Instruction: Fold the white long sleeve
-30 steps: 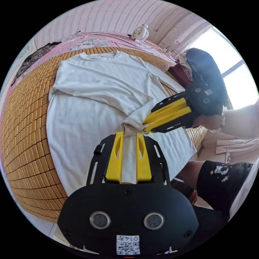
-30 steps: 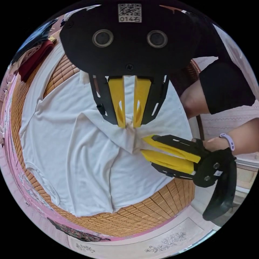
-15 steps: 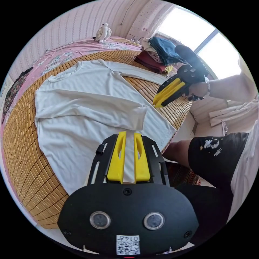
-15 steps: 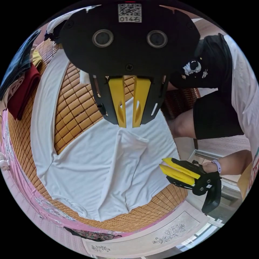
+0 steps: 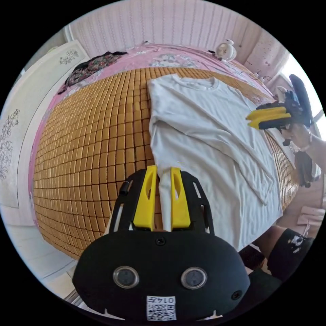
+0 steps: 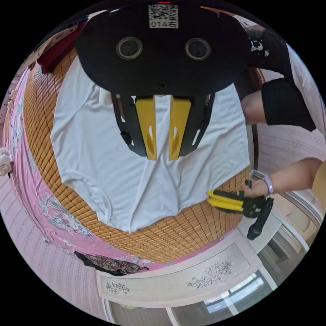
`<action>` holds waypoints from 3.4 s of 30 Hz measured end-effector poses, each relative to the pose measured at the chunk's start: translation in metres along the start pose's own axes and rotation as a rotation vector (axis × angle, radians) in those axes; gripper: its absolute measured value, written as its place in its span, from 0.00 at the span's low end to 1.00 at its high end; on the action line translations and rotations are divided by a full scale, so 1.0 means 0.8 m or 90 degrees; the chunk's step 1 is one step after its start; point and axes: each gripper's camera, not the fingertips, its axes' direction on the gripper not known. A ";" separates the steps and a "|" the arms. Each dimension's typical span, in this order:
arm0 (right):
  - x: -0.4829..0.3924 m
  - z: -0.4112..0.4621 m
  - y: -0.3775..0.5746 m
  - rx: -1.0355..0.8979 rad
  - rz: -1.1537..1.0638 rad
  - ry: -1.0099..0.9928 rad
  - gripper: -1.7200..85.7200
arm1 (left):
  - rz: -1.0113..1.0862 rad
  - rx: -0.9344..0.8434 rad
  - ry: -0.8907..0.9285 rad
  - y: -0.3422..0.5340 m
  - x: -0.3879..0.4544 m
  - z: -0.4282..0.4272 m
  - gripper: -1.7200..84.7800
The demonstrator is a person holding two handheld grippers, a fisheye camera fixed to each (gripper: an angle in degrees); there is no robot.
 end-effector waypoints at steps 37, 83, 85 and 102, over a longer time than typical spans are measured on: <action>0.132 0.142 -0.316 -0.019 0.023 -0.022 0.02 | -0.002 0.008 0.034 -0.089 -0.069 0.063 0.04; -0.134 0.032 0.372 -0.001 0.254 0.019 0.01 | 0.478 -0.062 0.094 0.016 0.578 -0.106 0.01; -0.141 0.033 0.379 -0.002 0.245 0.025 0.01 | 0.475 -0.065 0.097 0.013 0.590 -0.116 0.01; -0.250 -0.010 0.532 0.130 0.218 0.152 0.03 | 0.347 0.081 0.180 0.027 0.652 -0.305 0.02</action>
